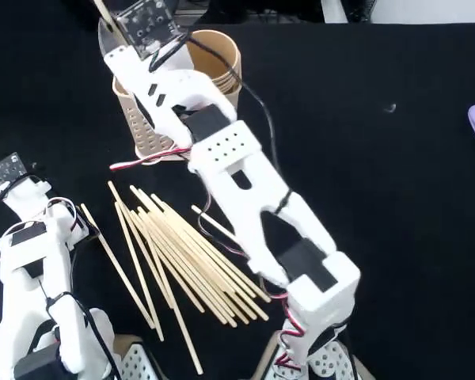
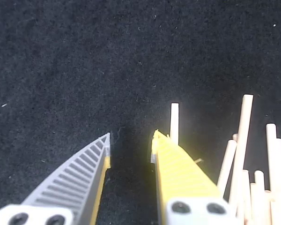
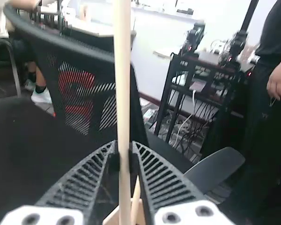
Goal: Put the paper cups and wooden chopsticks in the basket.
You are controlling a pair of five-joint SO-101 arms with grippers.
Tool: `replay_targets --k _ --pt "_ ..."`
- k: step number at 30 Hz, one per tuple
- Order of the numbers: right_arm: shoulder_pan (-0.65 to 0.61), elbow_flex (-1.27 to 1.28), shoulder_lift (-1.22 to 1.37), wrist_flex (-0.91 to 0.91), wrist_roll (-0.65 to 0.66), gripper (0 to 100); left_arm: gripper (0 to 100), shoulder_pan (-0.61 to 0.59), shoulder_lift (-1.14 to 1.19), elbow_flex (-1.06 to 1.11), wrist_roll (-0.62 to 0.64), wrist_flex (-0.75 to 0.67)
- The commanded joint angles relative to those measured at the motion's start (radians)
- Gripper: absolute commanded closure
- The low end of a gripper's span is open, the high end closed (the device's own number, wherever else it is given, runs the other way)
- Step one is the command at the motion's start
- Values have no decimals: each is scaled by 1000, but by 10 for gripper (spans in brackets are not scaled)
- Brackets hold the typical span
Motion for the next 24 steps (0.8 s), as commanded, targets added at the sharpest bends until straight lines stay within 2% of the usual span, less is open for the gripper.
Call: replay_targets --k 1,6,10,14,20,24 --pt "9 -30 -2 -26 -11 987 855 7 -32 2 -3 -20" --pt "-5 44 -10 -25 -11 985 855 7 -32 1 -3 -20" --pt "-5 25 -10 60 -11 979 855 7 -32 1 -3 -20" --pt "-5 -28 -10 146 -11 881 855 7 -32 1 -3 -20" --pt "0 -189 -12 345 -9 861 855 7 -32 2 -3 -20" --pt "0 -315 -77 606 -5 861 855 7 -32 4 -3 -20"
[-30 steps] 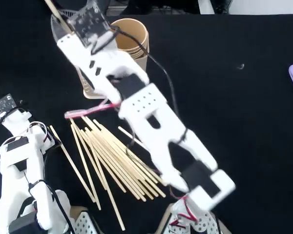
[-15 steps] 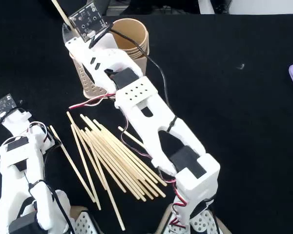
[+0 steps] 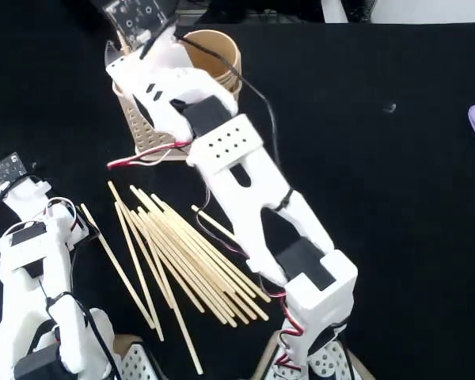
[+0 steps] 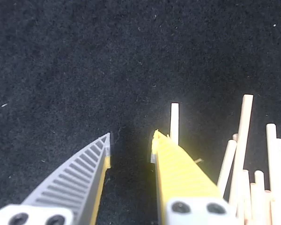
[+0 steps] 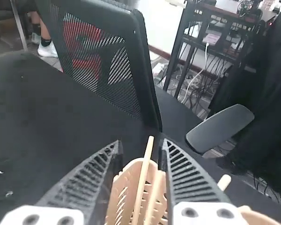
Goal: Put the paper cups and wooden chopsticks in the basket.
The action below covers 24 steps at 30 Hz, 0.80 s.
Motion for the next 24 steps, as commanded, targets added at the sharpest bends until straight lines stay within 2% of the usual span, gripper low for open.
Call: replay_targets --k 1,9,12,18,24 --pt "-2 -143 -110 258 2 861 855 7 -32 4 -3 -20" --pt "12 -213 -348 818 3 858 855 7 -32 4 -3 -20" --pt "9 -211 -414 970 5 858 855 7 -32 4 -3 -20" --pt "12 -203 -450 1142 8 857 855 7 -32 4 -3 -20" --pt "6 125 -516 1119 75 858 855 5 -32 5 -3 -20"
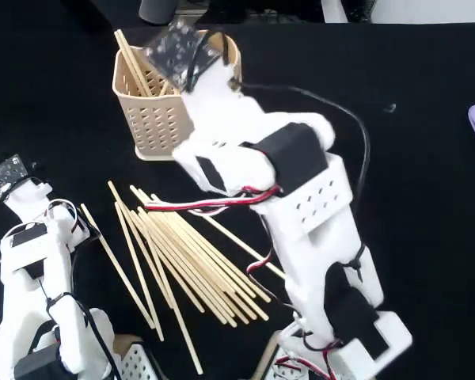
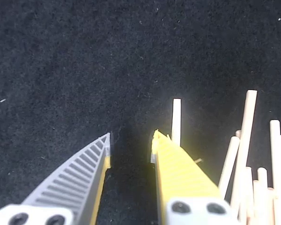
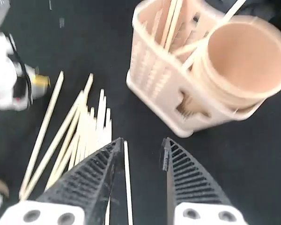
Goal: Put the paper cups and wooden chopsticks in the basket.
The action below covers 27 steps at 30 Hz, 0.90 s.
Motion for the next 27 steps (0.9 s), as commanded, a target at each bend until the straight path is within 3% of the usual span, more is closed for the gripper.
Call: replay_targets --k 1,8,12,16,23,27 --pt "6 234 -94 -14 28 858 855 5 -31 -7 -3 -20" --pt "9 947 -275 -408 206 857 855 7 -31 -10 -3 -20" --pt "14 1221 -300 -649 308 856 855 7 -31 -10 -3 -20" --pt "34 1334 -231 -773 328 856 855 7 -31 -10 -3 -20" --pt "196 1346 -85 -776 431 856 855 7 -31 -12 -3 -20" --pt "224 1348 -27 -775 473 856 855 7 -31 -12 -3 -20"
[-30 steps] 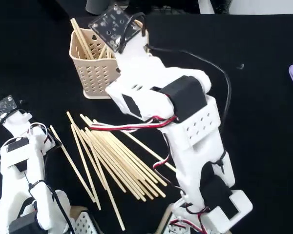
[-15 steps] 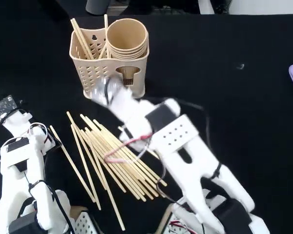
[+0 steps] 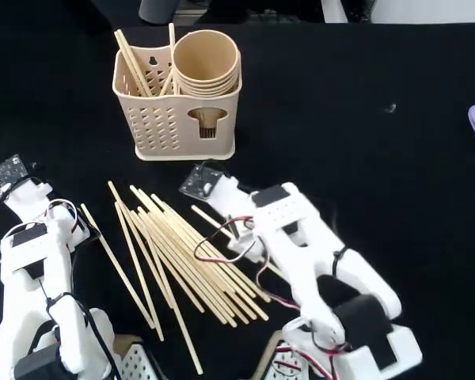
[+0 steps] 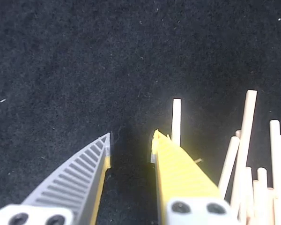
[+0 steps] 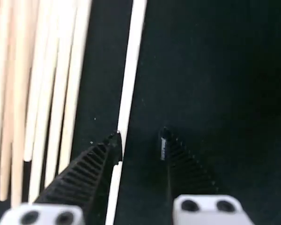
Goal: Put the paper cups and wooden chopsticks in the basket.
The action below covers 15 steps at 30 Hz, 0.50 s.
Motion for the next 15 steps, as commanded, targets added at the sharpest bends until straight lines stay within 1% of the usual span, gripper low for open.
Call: replay_targets --k 1,13,15 --pt "32 -2 35 -14 37 857 855 7 -31 -12 -3 -20" --pt "28 -2 124 -20 61 864 855 7 -31 -12 -3 -21" --pt "34 -5 127 -20 49 916 855 7 -31 -12 -3 -21"
